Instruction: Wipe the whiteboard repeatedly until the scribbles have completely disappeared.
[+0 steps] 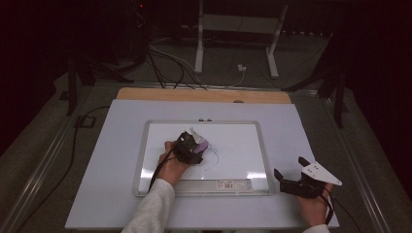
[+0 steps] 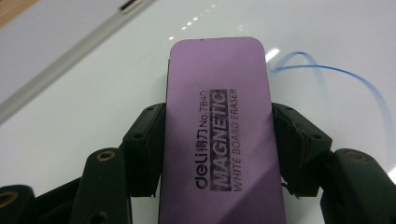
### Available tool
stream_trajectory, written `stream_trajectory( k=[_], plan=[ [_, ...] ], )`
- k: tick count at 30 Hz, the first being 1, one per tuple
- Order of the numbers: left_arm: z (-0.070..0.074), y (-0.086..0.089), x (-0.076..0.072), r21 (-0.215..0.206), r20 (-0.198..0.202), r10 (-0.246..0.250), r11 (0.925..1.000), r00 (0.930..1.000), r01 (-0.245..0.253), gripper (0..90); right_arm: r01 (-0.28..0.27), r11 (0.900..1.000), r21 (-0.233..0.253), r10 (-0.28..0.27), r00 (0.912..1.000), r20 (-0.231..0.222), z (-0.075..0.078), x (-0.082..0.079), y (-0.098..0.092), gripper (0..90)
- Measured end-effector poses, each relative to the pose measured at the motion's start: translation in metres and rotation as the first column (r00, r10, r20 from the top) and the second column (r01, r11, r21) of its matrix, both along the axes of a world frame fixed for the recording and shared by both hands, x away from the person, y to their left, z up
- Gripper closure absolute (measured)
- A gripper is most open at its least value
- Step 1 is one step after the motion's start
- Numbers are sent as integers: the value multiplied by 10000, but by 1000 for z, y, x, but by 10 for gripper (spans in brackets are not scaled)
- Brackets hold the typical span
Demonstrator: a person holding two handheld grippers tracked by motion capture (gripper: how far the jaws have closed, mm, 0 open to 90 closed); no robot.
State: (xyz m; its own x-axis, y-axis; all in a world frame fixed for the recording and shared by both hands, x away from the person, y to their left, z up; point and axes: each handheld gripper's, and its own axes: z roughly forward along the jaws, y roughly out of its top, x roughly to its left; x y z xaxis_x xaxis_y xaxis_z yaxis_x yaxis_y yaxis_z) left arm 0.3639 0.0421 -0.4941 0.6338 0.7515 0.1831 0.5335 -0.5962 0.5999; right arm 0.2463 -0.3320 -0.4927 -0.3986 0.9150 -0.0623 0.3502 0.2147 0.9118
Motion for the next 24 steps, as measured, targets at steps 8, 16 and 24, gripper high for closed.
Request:
stream_trajectory(
  k=[8,16,24],
  plan=[
    [-1,2,15,274,216,816,9962,9964,-822,415,-11,10000,-9,11,10000,9,0,0,0,1],
    [0,-10,1,-291,-287,-302,9991,9991,294,416,-57,10000,-60,57,10000,-11,-1,1,2,1],
    [0,-33,-38,-621,-398,-1970,9790,9796,1943,415,-34,10000,-52,34,10000,-10,-1,0,1,1]
  ],
)
